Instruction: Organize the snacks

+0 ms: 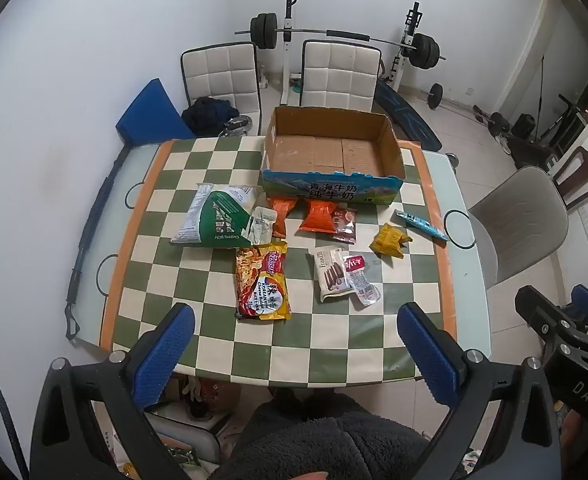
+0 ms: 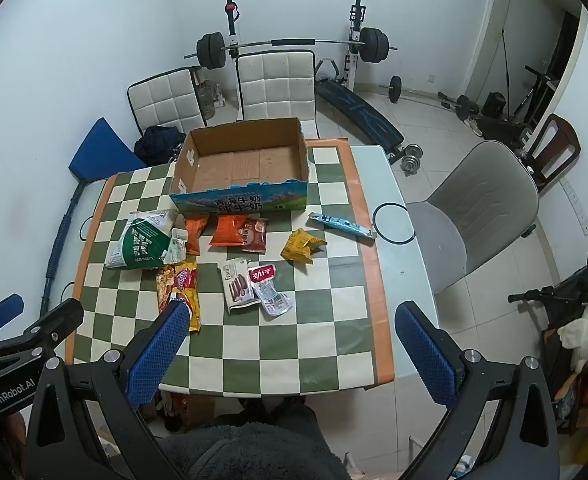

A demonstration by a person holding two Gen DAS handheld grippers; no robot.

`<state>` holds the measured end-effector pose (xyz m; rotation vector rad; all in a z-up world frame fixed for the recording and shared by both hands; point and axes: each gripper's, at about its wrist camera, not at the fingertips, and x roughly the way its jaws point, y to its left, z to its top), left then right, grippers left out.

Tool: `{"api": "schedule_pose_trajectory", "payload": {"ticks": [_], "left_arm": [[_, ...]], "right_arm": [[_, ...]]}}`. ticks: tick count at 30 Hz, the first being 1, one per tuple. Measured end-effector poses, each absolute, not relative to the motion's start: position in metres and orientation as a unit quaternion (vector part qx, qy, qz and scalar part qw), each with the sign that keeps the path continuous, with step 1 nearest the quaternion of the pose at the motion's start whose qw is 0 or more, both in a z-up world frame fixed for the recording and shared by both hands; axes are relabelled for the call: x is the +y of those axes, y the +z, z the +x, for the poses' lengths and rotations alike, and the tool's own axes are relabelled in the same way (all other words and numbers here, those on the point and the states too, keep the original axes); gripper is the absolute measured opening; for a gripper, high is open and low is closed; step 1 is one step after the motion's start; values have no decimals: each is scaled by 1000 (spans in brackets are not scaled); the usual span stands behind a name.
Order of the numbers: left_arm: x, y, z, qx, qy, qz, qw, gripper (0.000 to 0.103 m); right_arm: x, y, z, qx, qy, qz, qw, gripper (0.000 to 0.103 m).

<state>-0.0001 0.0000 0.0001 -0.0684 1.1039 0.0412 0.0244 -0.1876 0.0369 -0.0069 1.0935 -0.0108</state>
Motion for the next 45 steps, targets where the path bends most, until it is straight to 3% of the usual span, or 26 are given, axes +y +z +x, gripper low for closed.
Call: {"api": "schedule_pose_trajectory", "payload": {"ticks": [45], "left_arm": [[0,0,0,523,21,-32,851,103]], "right_arm": [[-183,36,24,520,-6,-4,854,103]]}}
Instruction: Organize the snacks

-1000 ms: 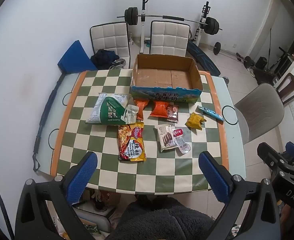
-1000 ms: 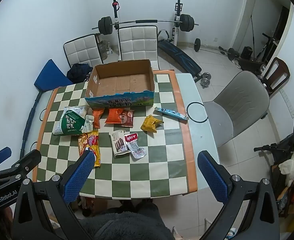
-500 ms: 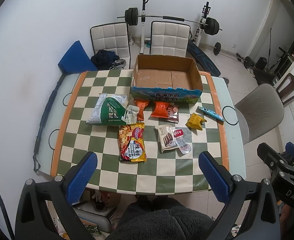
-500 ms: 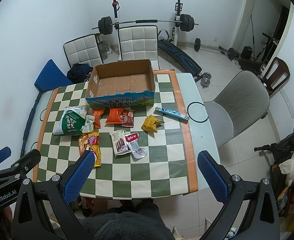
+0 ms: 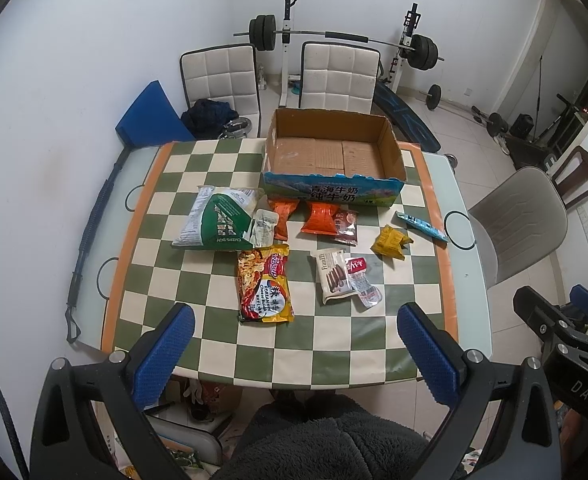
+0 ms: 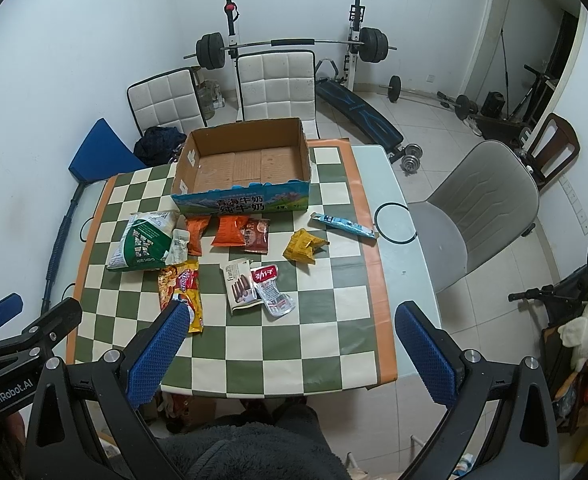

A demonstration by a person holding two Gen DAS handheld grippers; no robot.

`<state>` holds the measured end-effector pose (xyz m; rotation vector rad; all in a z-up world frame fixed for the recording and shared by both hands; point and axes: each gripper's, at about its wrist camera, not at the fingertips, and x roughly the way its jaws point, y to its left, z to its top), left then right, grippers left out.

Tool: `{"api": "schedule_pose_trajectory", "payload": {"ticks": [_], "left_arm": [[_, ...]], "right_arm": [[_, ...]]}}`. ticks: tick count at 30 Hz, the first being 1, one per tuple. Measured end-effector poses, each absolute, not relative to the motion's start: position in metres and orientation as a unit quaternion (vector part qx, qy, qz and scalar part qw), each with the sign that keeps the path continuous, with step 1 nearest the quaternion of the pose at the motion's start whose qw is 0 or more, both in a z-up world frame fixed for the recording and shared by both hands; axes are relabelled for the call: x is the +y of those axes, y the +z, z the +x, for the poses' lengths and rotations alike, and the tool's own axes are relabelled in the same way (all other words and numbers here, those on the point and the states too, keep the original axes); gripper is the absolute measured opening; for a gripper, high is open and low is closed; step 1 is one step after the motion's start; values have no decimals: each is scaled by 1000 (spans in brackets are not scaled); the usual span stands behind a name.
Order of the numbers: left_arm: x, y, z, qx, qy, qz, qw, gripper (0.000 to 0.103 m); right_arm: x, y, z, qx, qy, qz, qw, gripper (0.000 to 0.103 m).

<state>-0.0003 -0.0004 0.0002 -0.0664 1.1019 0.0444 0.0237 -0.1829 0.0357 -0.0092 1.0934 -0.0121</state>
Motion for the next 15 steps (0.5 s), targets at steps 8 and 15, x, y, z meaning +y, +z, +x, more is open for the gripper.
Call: {"api": "schedule_pose_trajectory", "payload": {"ticks": [8,15], "left_arm": [[0,0,0,523,21,-32,851,103],[0,0,0,523,21,-32,852,103]], "right_arm": [[-182,36,23,519,-6,-5,854,103],[-182,35,24,520,-6,-5,854,103]]}}
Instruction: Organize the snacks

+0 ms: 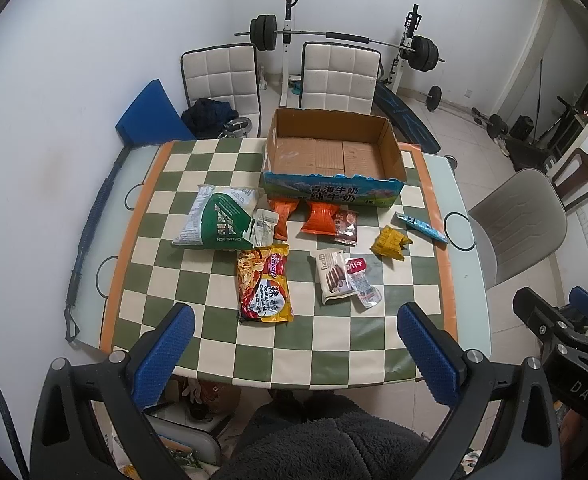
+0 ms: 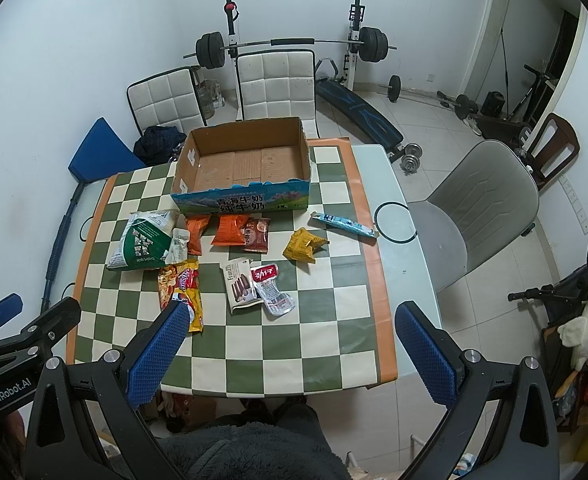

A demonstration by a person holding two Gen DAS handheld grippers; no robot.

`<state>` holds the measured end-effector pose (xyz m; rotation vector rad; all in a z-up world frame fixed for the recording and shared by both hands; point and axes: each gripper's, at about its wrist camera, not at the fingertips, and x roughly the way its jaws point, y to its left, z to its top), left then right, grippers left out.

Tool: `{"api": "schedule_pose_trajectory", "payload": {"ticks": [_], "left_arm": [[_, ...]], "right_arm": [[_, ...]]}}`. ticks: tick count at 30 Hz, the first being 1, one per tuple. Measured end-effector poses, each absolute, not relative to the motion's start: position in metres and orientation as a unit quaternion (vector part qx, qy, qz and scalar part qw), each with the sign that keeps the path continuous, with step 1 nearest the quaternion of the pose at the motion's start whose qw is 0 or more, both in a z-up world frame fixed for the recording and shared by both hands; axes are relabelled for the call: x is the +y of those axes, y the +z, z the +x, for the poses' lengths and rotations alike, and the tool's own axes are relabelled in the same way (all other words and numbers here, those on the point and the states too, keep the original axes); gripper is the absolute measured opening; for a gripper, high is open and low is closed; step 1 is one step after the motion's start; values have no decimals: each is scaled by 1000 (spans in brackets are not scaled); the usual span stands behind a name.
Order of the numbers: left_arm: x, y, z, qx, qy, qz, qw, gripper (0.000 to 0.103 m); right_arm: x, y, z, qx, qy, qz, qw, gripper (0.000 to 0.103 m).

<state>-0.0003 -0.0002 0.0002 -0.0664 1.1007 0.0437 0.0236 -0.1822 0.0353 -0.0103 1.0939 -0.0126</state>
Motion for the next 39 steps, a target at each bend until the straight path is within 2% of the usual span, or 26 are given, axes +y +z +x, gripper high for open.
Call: {"api": "schedule_pose_trajectory", "payload": {"ticks": [39], "left_arm": [[5,11,21,509,26,-27,860,103]], "right_arm": [[-183,41,34,517,-10,3,856,103]]}}
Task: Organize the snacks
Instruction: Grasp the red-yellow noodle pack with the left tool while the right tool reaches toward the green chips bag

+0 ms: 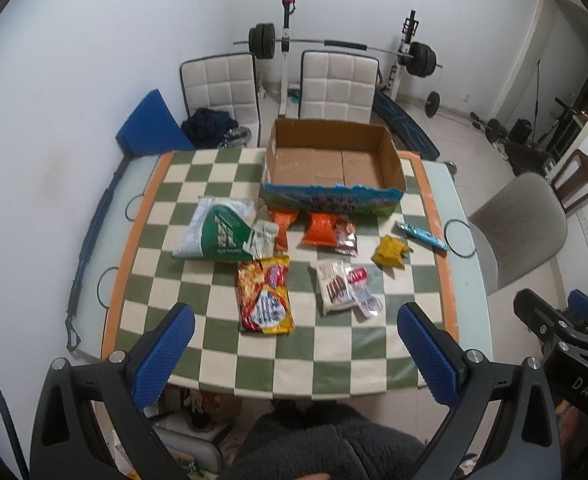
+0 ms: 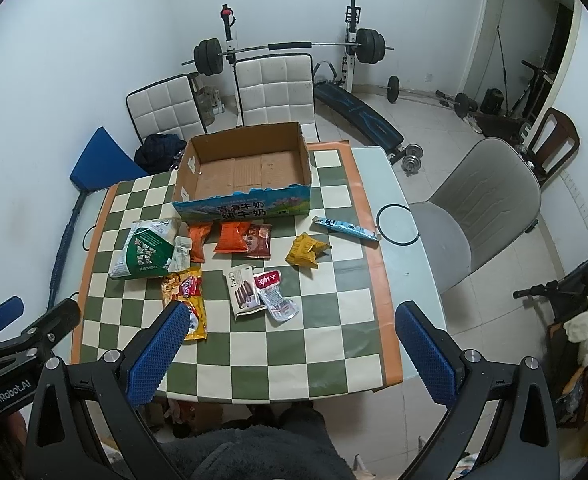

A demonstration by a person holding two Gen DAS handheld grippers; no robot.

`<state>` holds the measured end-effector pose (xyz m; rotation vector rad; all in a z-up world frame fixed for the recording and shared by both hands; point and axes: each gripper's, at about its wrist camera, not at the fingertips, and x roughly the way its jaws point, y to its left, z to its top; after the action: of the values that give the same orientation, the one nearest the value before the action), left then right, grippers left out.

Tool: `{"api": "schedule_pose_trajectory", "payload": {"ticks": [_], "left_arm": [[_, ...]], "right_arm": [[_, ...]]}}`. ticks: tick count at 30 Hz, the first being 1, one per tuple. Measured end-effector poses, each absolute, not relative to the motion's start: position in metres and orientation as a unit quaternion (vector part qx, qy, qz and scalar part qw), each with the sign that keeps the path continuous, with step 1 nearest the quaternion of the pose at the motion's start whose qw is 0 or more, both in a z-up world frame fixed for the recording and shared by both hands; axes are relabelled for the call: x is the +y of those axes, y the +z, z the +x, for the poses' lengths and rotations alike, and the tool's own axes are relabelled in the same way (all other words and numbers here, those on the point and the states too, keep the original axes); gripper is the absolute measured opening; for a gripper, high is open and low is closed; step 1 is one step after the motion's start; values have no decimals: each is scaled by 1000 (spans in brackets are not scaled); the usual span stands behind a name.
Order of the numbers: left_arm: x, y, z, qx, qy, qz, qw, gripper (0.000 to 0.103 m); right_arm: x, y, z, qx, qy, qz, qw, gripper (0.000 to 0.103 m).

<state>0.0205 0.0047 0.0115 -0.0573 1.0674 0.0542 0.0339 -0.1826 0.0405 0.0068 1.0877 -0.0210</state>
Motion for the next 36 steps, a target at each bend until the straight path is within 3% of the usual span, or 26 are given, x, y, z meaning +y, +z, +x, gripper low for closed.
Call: {"api": "schedule_pose_trajectory", "payload": {"ticks": [7,18,21,36], "left_arm": [[35,-28,65,522,46,-43,851,103],[99,-207,111,649,64,-121,748,103],[101,-245,122,674,50,-138,724,98],[96,-345,182,736,27,-111,668,98]], "right_arm": [[-176,-11,82,540,-2,25,841,103],[-147,-213,157,656,48,57,751,103],[-137,-254,172,679,53,62,729,103],[-92,-325,211,722,72,86,683,103]]}}
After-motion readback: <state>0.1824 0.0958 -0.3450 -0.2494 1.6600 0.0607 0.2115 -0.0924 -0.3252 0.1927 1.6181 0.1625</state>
